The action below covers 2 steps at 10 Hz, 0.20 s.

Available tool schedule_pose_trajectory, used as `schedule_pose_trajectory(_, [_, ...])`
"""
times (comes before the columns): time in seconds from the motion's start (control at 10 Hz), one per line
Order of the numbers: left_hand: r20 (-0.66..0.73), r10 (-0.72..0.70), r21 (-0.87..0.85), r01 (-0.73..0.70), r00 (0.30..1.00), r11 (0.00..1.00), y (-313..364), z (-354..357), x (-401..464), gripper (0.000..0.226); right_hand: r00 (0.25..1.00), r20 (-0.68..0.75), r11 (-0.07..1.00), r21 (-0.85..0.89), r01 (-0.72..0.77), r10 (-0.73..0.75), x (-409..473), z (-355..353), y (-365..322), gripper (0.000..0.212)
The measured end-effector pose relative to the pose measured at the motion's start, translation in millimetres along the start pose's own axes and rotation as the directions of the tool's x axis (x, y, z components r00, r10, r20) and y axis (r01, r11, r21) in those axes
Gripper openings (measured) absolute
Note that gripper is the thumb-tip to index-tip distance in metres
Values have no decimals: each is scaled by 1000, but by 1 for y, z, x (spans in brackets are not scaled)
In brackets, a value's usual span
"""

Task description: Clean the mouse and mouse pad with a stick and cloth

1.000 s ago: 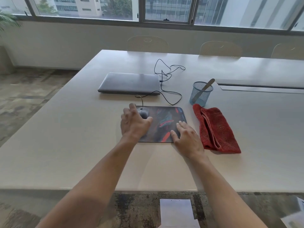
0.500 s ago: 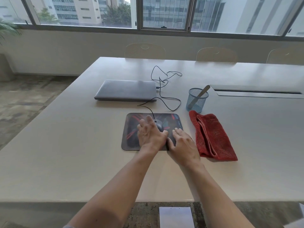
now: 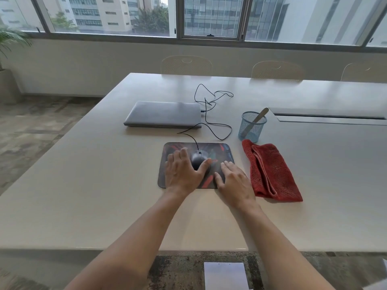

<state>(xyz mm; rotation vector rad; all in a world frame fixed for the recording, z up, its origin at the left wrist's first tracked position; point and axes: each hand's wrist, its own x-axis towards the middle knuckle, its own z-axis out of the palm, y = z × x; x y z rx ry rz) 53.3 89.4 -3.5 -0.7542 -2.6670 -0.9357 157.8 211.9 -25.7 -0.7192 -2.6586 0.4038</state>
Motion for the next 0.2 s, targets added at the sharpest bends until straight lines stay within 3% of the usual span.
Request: schedule_pose_trajectory(0.2, [-79, 160, 25, -159, 984, 987, -54, -28, 15, 57, 980, -187, 996, -72, 51, -64, 3, -2, -4, 48])
